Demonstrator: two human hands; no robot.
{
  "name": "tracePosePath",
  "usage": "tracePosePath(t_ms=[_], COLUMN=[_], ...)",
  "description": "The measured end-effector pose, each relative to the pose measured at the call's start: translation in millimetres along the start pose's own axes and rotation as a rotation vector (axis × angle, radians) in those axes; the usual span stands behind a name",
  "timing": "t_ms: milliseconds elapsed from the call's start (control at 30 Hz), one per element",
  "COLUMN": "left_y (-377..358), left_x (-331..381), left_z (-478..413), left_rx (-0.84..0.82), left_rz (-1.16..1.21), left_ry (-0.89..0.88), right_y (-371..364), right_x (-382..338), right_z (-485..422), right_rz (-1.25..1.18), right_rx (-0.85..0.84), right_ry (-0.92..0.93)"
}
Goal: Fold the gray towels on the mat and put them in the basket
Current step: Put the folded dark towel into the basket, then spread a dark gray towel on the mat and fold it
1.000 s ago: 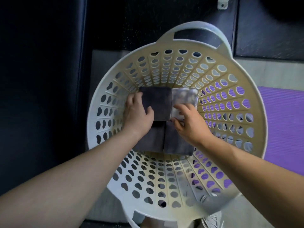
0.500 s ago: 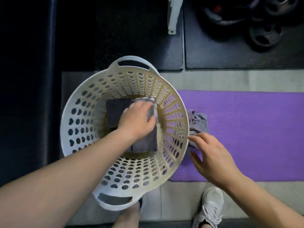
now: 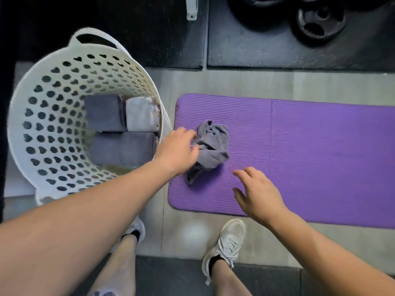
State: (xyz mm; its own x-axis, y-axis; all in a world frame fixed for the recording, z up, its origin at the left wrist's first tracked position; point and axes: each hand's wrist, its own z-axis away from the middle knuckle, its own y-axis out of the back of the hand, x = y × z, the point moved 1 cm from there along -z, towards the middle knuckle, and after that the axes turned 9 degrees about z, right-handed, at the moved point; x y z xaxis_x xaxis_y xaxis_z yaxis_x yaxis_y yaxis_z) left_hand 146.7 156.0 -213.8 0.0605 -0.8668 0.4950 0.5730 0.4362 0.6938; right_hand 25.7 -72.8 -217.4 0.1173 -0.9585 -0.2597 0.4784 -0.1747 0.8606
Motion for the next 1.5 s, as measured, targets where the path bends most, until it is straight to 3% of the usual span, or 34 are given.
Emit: tracePosePath(t_ms=[100, 267, 567, 767, 1033, 1300, 1500], left_y=[-53.9, -124.8, -200.1, -217.9, -191.3, -151.8, -171.4], left_x=[-17.2, -58.0, -126.4, -137.6, -65.6, 52.2, 146.9], left_z=[-0.8, -21.1, -103.2, -124.8, -86.8, -33.1, -14.7], left_rx=[-0.09, -0.041, 0.048, 0.097, 0.109, -0.002, -0.079], left_rz=[0.043, 0.248, 0.555, 0.81, 0.931, 1.01, 0.999], left_ry=[0.169, 0.396, 0.396, 0.409, 0.298, 0.134, 0.105], right_y=[-24.6, -77.8, -190.6, -221.9, -153.6, -51.1, -1.2], right_x=[23.8, 45.6, 47.2, 48.8, 53.8, 91.1, 152.9], right_z=[-3.5, -43.0, -165.3, -193.3, -127.6, -25.6, 44.0], right_rz=[-0.045, -0.134, -0.258, -0.418, -0.645, -0.713, -0.689], right_rx=[-0.084, -0.107, -0.045, -0.107, 0.086, 0.196, 0.256], right_ry=[-0.042, -0.06, -0.059, -0.005, -0.098, -0.199, -0.252])
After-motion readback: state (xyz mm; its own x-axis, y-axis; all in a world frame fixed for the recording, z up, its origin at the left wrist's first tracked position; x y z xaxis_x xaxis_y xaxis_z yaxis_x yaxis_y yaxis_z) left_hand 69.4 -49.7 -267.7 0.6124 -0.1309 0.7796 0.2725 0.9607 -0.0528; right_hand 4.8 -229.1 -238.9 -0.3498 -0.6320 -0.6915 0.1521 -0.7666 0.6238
